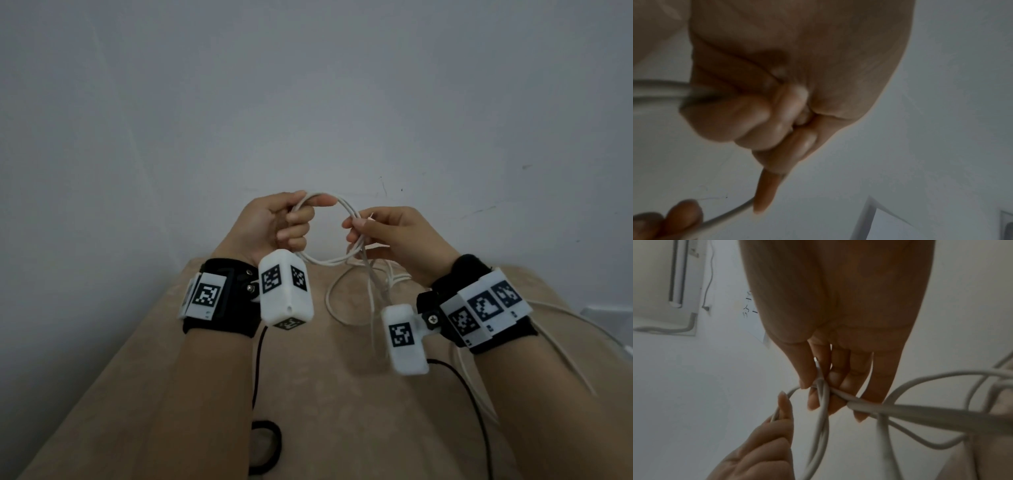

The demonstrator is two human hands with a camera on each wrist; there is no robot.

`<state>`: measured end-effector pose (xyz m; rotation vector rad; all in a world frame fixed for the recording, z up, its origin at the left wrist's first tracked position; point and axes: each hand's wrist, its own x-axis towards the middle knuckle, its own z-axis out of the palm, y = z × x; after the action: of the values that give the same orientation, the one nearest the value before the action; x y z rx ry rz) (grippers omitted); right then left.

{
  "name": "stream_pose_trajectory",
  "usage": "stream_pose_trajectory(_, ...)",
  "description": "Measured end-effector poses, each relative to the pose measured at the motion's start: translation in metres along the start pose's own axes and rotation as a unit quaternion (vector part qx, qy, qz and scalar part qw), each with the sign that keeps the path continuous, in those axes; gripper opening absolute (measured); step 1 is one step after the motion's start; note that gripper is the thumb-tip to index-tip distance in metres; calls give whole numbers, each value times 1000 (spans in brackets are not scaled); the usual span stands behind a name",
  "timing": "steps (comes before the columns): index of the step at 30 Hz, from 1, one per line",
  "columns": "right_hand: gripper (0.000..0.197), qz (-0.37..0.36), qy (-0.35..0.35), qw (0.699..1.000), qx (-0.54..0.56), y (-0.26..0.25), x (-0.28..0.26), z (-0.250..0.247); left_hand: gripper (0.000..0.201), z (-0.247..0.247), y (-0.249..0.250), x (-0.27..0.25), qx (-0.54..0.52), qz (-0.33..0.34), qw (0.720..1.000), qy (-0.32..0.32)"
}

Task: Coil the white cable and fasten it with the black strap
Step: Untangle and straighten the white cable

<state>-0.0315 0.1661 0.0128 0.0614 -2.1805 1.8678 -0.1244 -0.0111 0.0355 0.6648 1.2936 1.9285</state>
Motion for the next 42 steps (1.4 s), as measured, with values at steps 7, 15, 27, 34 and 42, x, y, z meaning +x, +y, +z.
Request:
stream_pose_trajectory(7,16,-20,0,992,-123,-2,1,-15,39,6,-1,0,64,-34,997,25)
stream_pose_trajectory(15,16,-46,-39,953,-295,-4,1,-6,43,26,-9,8,353,-85,931,35)
stream_pose_trajectory(27,15,68,-5,980,-184,10,4,-12,36,-3,-2,3,231,-5,967,105)
stream_pose_trajectory(34,28,33,12,964,-263,5,-2,-30,36,-18,8,-5,151,10,977,151)
stream_pose_trajectory(42,16,118,266,940,-181,29,-4,-77,36,-35,21,-22,59,41,977,202)
